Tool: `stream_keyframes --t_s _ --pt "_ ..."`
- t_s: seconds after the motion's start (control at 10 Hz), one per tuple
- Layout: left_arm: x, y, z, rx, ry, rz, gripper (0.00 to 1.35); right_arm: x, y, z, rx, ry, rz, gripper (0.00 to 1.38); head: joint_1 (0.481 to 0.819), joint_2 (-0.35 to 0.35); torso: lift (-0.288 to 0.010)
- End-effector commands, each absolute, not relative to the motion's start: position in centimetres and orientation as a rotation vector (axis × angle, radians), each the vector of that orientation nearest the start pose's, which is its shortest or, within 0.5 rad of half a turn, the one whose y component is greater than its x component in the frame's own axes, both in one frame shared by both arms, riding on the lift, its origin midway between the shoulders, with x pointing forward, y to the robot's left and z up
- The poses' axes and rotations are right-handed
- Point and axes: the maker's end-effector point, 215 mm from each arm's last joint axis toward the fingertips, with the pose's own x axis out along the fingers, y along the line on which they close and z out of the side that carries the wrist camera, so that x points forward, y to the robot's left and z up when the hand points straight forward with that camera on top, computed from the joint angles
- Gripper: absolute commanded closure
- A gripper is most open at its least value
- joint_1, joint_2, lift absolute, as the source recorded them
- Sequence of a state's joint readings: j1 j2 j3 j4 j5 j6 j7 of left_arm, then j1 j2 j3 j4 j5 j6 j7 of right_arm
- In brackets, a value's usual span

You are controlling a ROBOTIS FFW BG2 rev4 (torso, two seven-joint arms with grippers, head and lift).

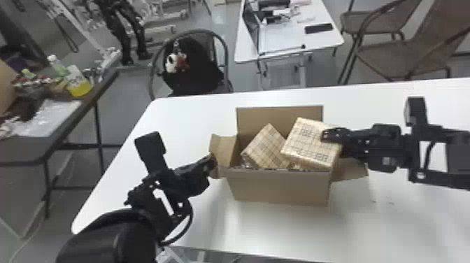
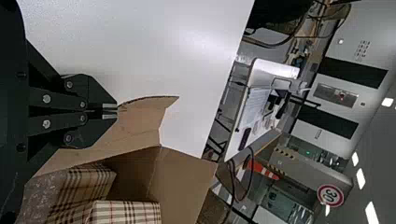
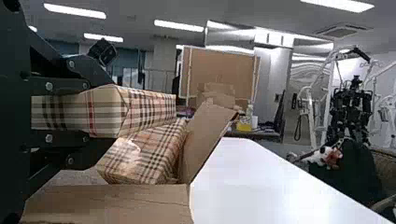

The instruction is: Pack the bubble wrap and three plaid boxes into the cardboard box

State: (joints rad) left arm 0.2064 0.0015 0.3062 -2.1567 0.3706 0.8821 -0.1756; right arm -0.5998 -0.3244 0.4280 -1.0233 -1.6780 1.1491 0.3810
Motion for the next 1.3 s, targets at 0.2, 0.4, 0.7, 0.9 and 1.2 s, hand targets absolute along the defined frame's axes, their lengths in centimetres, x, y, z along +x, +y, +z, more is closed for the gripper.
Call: stream_keyframes --t_s 0.2,0.4,0.7,0.9,1.2 --pt "49.6 27.4 -36.3 -0.342 0.417 -0.090 1.22 49.7 1.6 -33.2 1.270 1.055 1.130 0.64 0.695 0.309 -0.148" --pt "49.3 27.5 -36.5 -0.349 0.417 -0.088 1.22 51.7 -1.3 -33.2 1.025 0.976 1.104 0.04 0.695 0.312 -0.148" --pt "49.3 27.5 -36.5 -0.354 0.417 -0.090 1.22 55.7 -8.3 -25.1 0.778 0.713 1.090 0.21 0.695 0.241 -0.148" --pt "49.2 27.5 -36.5 -0.358 0.414 -0.090 1.22 55.7 -13.6 -21.1 0.689 0.558 1.004 0.21 0.695 0.192 -0.148" --pt "49.4 27.6 -35.9 -0.359 0.395 -0.090 1.22 55.5 -20.3 -24.2 0.377 0.401 0.770 0.21 0.680 0.110 -0.148"
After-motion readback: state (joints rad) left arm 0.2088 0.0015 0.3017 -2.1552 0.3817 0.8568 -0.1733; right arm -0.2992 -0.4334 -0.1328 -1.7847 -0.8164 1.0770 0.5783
